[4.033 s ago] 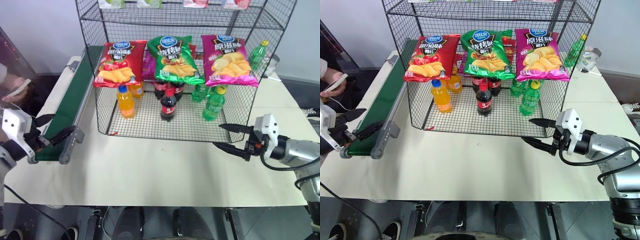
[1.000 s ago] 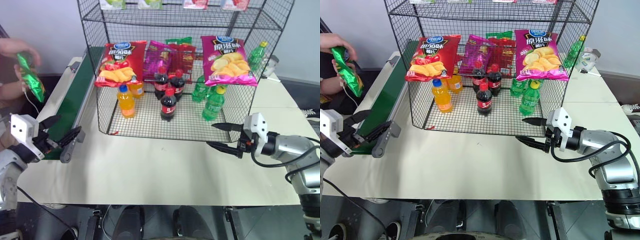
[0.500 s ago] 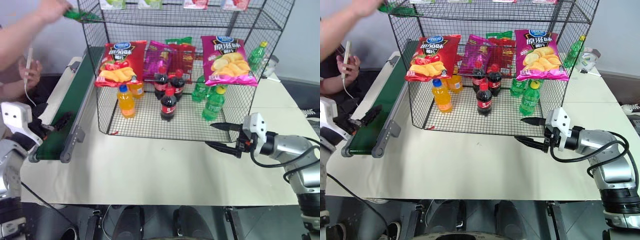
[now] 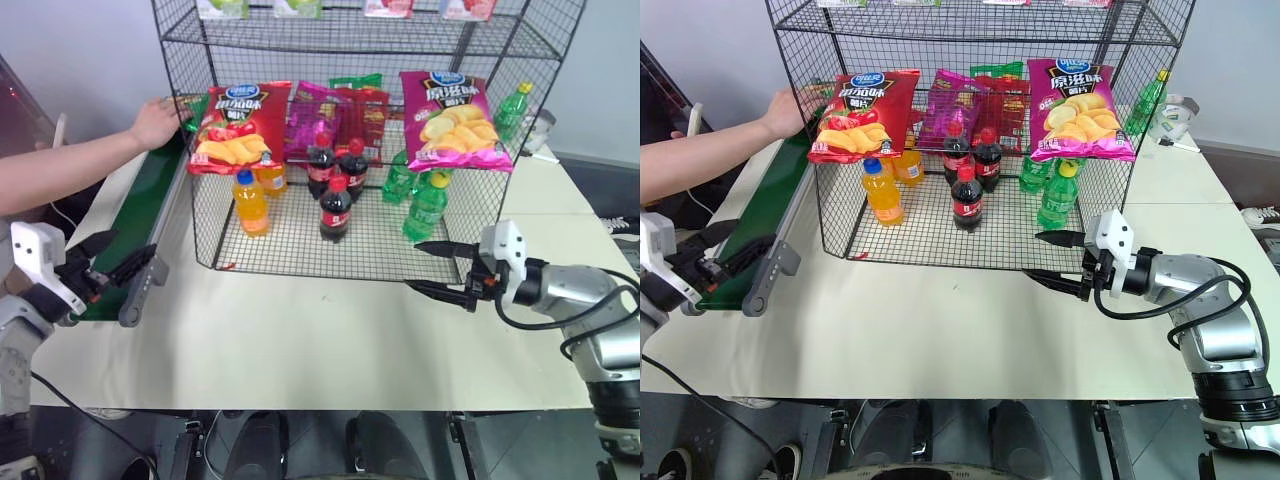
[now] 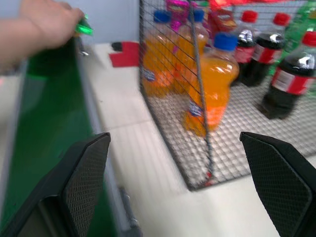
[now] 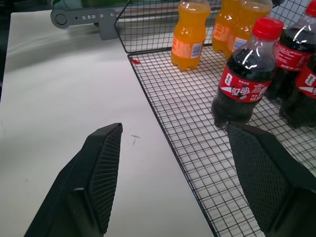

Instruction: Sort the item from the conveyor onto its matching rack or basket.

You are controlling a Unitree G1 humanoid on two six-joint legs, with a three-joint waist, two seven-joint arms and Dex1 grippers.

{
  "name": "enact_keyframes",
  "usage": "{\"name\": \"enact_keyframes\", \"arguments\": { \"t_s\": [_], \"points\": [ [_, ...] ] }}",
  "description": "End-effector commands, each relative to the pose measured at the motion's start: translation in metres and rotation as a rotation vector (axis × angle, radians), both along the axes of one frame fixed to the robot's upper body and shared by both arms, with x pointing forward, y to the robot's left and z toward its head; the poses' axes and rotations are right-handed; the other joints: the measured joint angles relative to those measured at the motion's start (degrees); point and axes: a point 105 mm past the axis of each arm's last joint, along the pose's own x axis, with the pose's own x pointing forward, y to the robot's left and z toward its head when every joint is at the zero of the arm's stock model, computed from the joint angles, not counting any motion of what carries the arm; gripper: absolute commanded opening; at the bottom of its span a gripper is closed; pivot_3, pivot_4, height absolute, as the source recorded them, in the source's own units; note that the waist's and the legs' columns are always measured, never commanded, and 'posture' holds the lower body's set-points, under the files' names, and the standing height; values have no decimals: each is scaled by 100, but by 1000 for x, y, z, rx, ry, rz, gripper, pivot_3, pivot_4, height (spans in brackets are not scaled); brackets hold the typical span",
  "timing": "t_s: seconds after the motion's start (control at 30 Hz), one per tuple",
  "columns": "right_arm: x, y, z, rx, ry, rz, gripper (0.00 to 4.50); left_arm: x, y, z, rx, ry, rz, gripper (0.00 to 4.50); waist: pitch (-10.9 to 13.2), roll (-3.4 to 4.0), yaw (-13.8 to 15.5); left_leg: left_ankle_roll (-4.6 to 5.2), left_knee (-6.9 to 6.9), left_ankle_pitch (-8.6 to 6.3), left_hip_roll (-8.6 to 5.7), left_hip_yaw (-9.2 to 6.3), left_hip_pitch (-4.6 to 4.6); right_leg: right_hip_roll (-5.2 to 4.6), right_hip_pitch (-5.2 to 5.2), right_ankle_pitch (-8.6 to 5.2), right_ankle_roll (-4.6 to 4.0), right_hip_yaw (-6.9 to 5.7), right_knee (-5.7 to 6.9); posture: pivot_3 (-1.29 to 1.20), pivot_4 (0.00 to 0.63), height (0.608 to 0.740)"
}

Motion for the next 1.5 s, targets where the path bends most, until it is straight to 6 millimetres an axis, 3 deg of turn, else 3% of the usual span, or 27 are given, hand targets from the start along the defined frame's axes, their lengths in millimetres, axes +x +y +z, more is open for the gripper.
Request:
{"name": "enact_keyframes", "arguments": {
  "t_s": [0.03, 0.27, 0.5, 0.57, 0.6, 0.63, 0.87, 0.97, 1.1, 1.27, 1.5],
  "points": [
    [-1, 10, 20, 30, -51, 35, 3462, -3, 5, 16, 24, -56, 12, 4500, 0, 0, 0, 0, 0, 0, 0, 0, 0, 0, 0, 0, 0, 0, 0, 0, 150, 739],
    [-4, 22, 23, 50, -44, 102, 3462, -8, 6, 12, 98, -43, 8, 4500, 0, 0, 5, 0, 0, 0, -1, 0, -1, -1, 0, 0, 0, 0, -1, 0, 150, 739],
    [-20, 53, 25, 134, 26, 254, 3462, -18, 11, 13, 224, -90, 46, 4500, 0, 0, -6, 0, -2, 0, 2, -1, -2, -1, -2, -1, -1, 0, -1, 0, 150, 739],
    [-21, 62, 31, 201, 60, 293, 4007, -20, 16, 14, 284, -108, 78, 4500, 0, 0, -10, 0, -2, -1, 1, -1, -2, -2, -2, 0, -1, 1, -1, 0, 150, 739],
    [-21, 68, 33, 216, 57, 311, 4373, -21, 19, 14, 327, -114, 100, 4500, 0, 0, -6, 0, -2, -1, 2, -1, -2, -2, -2, 0, -1, 0, -1, 0, 150, 739],
    [-23, 75, 29, 216, 77, 338, 4447, -25, 23, 15, 384, -128, 123, 4500, 0, 0, -12, 0, -2, -1, 2, -1, -1, -2, -2, 0, -1, 0, -1, 0, 150, 739],
    [-22, 102, 23, 236, 51, 367, 4447, -48, 47, 16, 780, -179, 217, 4500, -1, -2, -12, 2, -6, -2, 0, -1, -13, -8, -13, -1, -2, 1, -7, 0, 150, 739],
    [-20, 104, 24, 242, 48, 373, 4447, -54, 52, 21, 921, -208, 234, 4500, -1, -2, 2, 1, -7, -2, 0, -1, -14, -11, -15, -1, -3, 0, -7, 0, 150, 739],
    [-15, 104, 20, 192, 26, 396, 4447, -62, 53, 13, 1156, -223, 192, 4500, -1, -2, -11, 3, -9, -4, -1, -1, -14, -15, -13, -1, -4, -2, -15, 0, 150, 739],
    [-7, 103, 15, 177, 15, 402, 4447, -68, 53, 6, 1275, -245, 165, 4500, -1, -2, -17, 3, -25, -4, 0, 0, -15, -16, -20, -1, -5, -2, -22, 0, 150, 739],
    [-8, 101, 7, 175, 9, 405, 4447, -72, 56, 3, 1309, -247, 166, 4500, -1, -2, -18, 3, -52, -4, -1, 2, -15, -16, -20, -1, -5, -3, -46, 0, 150, 739]
  ]
}}
